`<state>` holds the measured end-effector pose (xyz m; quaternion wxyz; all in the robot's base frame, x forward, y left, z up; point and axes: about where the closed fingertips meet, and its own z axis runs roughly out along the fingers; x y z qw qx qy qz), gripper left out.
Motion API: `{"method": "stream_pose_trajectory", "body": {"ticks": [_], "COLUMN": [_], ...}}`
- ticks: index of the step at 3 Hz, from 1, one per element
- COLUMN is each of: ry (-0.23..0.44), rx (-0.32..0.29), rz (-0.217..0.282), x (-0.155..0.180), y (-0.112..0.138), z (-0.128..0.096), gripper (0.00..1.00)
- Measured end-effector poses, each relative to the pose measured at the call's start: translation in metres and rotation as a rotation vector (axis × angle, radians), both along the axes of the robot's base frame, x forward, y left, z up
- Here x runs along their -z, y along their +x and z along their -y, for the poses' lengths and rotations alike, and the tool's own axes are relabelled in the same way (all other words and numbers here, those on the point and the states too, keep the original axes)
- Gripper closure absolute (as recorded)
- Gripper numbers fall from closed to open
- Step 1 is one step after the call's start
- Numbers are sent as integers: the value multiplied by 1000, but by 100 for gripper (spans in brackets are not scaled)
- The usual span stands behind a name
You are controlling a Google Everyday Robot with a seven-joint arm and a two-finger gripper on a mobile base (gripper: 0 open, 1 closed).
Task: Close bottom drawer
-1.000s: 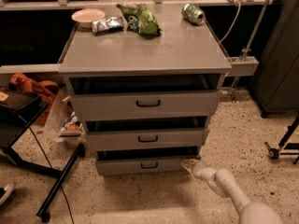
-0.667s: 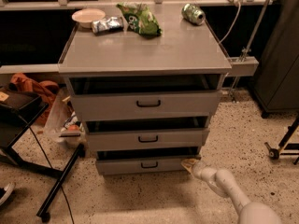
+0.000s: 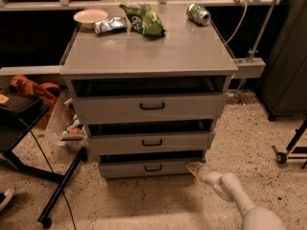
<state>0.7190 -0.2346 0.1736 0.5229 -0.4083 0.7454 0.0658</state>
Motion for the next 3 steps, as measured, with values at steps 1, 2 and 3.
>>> {"method": "stream_pose_trajectory", "body": {"ticks": [1, 2, 3], "ry": [9, 20, 34], "rx": [10, 21, 36], "rz": [0, 1, 4], "x": [2, 4, 5], "y": [4, 6, 6], "z": [0, 2, 6], "gripper": [100, 100, 100]}}
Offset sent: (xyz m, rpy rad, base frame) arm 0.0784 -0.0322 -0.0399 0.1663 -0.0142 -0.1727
